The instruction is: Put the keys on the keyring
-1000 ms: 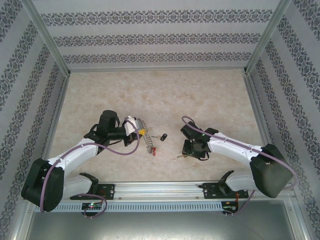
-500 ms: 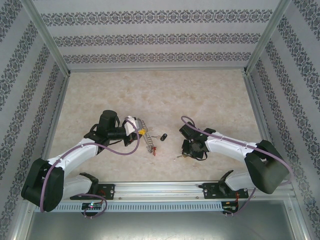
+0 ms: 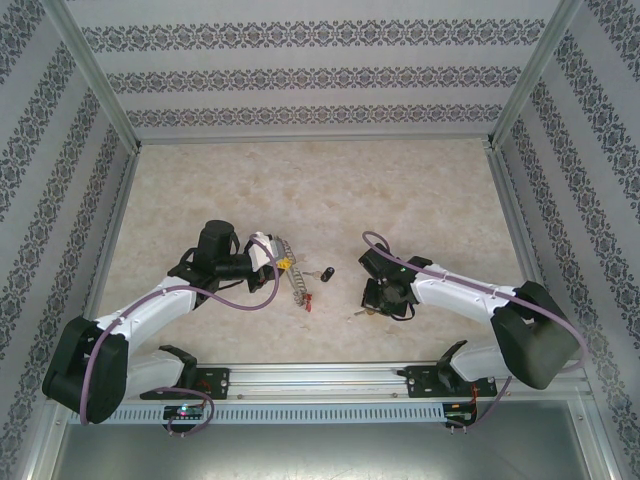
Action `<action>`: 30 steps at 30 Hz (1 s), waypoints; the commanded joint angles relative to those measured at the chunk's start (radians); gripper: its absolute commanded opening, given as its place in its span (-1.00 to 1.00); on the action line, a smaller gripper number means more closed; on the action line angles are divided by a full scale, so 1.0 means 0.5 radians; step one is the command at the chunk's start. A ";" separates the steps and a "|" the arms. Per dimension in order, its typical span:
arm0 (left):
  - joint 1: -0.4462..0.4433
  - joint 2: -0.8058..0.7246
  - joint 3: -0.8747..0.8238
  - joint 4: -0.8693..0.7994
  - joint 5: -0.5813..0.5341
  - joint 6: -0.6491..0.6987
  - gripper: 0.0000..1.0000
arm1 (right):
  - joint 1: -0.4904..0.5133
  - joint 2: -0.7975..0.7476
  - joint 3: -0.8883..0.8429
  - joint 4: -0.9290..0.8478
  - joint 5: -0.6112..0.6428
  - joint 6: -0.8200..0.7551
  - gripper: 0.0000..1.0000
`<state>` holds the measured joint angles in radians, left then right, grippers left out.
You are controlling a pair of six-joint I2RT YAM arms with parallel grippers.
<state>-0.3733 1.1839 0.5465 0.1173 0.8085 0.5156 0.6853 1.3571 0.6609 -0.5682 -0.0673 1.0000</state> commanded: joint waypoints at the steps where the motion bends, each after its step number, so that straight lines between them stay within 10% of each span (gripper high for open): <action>1: -0.019 -0.007 0.071 -0.004 0.076 0.051 -1.00 | 0.021 -0.033 0.046 -0.060 0.045 -0.003 -0.88; 11: -0.018 -0.013 0.077 -0.016 0.074 0.049 -1.00 | 0.094 -0.145 0.113 0.047 0.092 -0.481 -1.00; 20: -0.023 -0.030 0.075 -0.031 0.080 0.043 -1.00 | 0.078 -0.741 -0.040 0.538 -0.839 -1.967 -1.00; 30: -0.069 -0.145 0.078 -0.190 0.107 0.023 -1.00 | -0.064 -0.801 0.010 0.622 -1.124 -2.399 -1.00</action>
<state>-0.3904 1.1389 0.5480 0.0521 0.8158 0.5159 0.6563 0.9432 0.6422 -0.2913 -0.5579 -0.0944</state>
